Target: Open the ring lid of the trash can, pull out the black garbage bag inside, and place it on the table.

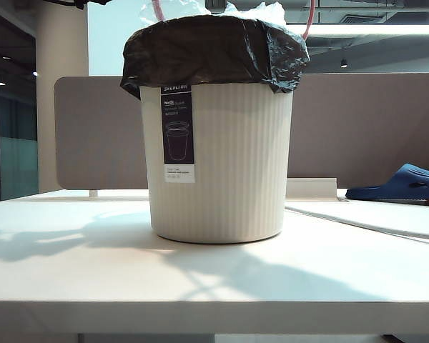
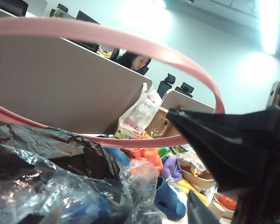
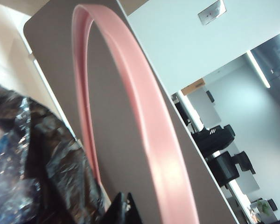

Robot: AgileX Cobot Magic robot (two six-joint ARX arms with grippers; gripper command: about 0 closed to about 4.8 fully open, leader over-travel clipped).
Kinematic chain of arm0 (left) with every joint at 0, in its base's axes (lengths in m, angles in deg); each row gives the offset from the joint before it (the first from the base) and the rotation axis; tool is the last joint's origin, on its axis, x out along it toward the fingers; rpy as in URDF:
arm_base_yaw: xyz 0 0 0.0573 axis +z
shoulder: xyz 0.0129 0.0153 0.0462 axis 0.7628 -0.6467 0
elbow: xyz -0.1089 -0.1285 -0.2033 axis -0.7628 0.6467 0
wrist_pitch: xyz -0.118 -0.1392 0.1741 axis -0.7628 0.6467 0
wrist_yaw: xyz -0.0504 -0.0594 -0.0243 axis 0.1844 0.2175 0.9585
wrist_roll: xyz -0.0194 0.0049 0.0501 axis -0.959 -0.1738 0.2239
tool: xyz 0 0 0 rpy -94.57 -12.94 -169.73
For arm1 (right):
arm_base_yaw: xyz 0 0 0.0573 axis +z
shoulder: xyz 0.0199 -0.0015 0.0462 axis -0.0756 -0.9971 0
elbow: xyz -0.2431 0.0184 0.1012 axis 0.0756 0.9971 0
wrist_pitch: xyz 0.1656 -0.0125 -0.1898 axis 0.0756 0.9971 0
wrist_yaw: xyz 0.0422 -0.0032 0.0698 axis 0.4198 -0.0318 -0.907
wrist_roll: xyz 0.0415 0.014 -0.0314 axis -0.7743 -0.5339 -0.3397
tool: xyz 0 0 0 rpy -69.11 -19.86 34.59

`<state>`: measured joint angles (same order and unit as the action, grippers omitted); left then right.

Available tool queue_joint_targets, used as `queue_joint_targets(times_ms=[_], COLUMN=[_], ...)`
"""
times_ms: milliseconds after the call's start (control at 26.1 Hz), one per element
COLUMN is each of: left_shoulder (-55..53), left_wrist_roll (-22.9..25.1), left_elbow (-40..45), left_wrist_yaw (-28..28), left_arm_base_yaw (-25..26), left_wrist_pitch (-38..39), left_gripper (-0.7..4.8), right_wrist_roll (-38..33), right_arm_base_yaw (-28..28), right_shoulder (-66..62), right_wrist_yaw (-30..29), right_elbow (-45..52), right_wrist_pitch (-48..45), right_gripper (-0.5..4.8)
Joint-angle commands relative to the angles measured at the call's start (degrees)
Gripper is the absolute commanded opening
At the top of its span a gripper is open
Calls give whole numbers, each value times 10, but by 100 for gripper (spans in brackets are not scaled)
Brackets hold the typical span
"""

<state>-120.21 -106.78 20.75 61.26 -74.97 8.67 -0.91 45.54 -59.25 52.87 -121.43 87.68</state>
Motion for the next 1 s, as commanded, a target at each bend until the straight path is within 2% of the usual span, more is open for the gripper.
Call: queue_joint_targets(times_ms=[38,383,996], left_shoulder=[2,2,2], left_wrist_roll=[1,0,0], left_elbow=[-3,-3,-3], left_wrist_yaw=[4,15,42], left_arm_base_yaw=[0,0,0], left_wrist_pitch=[-9,-10,-9], left_gripper=[341,341,341], right_wrist_roll=[-4,-8,-26], right_arm_base_yaw=[-13,-35,-55], right_shoulder=[2,-19,-109], right_wrist_yaw=[-26,-55,-66], right_elbow=[-4,-20,-154], right_wrist_pitch=[-30,-51,-43], right_gripper=[-1,-1,-1])
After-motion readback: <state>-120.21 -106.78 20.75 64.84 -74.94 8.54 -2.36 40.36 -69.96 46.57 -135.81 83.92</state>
